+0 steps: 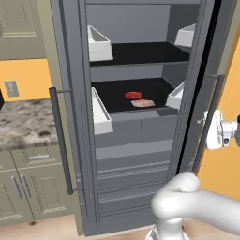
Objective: Place the steak on the counter behind the older steak on the same shelf of the fridge to maintain FIFO order. Close the fridge door when finished.
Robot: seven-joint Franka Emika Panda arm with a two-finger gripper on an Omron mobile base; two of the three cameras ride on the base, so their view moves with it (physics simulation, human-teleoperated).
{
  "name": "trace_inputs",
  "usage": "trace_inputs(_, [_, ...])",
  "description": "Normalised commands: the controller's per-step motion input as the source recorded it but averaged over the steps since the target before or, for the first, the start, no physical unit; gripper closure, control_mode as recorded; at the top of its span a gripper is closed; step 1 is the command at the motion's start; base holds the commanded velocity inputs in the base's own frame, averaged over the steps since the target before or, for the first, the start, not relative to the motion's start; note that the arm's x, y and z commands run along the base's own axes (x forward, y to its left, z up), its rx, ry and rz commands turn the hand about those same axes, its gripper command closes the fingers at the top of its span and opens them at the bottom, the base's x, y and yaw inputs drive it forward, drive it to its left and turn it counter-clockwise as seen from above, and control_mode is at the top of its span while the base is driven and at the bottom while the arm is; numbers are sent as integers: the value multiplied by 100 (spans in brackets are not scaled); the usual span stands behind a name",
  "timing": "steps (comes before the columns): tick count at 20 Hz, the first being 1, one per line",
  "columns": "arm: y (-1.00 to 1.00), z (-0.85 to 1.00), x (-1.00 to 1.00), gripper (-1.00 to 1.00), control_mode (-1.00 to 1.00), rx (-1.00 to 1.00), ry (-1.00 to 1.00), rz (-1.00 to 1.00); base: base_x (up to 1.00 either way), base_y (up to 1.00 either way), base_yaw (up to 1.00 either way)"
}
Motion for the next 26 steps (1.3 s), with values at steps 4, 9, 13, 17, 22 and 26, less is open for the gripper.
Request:
trace_inputs(4, [50, 8, 55, -100, -100, -3, 0, -22, 0, 0, 0])
trace_inputs(9, [28, 8, 70, -100, -100, -3, 0, -34, 0, 0, 0])
trace_inputs(13, [21, 1, 65, -100, -100, -3, 0, -37, 0, 0, 0])
trace_inputs(17, [17, 0, 53, -100, -100, -2, 0, -37, 0, 0, 0])
trace_inputs(22, [4, 12, 44, -100, -100, 0, 3, -35, 0, 0, 0])
trace_inputs(26, [0, 35, 34, -100, -100, 0, 18, -31, 0, 0, 0])
